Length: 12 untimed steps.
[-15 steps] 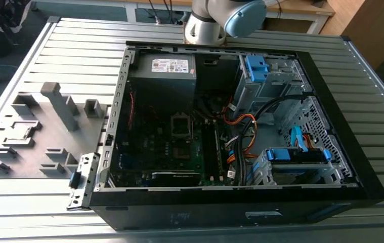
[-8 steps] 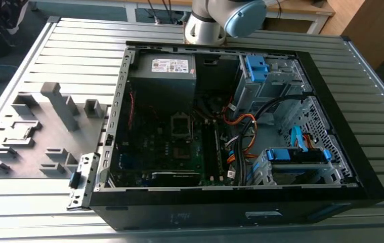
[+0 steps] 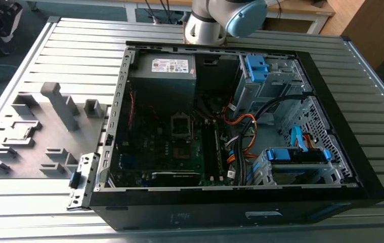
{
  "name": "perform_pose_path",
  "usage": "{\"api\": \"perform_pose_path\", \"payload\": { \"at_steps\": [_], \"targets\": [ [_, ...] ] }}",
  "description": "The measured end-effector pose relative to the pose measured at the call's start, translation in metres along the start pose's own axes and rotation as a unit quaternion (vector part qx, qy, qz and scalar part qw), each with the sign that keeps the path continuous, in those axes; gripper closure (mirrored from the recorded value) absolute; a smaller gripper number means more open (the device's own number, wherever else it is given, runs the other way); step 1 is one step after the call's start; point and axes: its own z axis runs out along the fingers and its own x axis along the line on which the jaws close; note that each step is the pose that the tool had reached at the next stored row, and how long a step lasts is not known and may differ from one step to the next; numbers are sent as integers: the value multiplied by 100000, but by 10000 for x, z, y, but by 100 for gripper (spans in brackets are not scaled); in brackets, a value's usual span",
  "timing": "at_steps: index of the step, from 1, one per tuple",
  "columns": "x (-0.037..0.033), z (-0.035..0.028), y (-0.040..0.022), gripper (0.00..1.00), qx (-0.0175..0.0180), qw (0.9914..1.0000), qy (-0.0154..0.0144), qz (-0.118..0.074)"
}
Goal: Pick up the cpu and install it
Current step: 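Reach for the cpu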
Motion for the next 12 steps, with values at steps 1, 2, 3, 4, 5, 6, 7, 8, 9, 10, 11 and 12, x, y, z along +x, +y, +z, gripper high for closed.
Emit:
{"api": "perform_pose_path", "payload": {
  "at_steps": [1, 2, 3, 4, 5, 6, 7, 8, 9, 10, 11, 12],
  "targets": [
    [4, 15, -16, 89, 1, 100000, 4, 2],
    [8, 31, -32, 89, 1, 100000, -1, 3],
    [12, 47, -48, 89, -1, 100000, -4, 4],
    [16, 64, -68, 89, -1, 100000, -4, 3],
    [20, 78, -89, 89, -1, 100000, -4, 2],
    [25, 93, -110, 89, -2, 100000, -5, 3],
    [28, 106, -133, 89, 1, 100000, 1, 2],
    [32, 120, -156, 89, 2, 100000, 3, -1],
    [36, 135, -178, 89, 0, 100000, -1, -2],
    [39, 151, -203, 89, -1, 100000, -5, -1],
    [42, 166, -229, 89, 1, 100000, -1, 3],
    [45, 181, -257, 89, 0, 100000, -1, 3]
  ]
}}
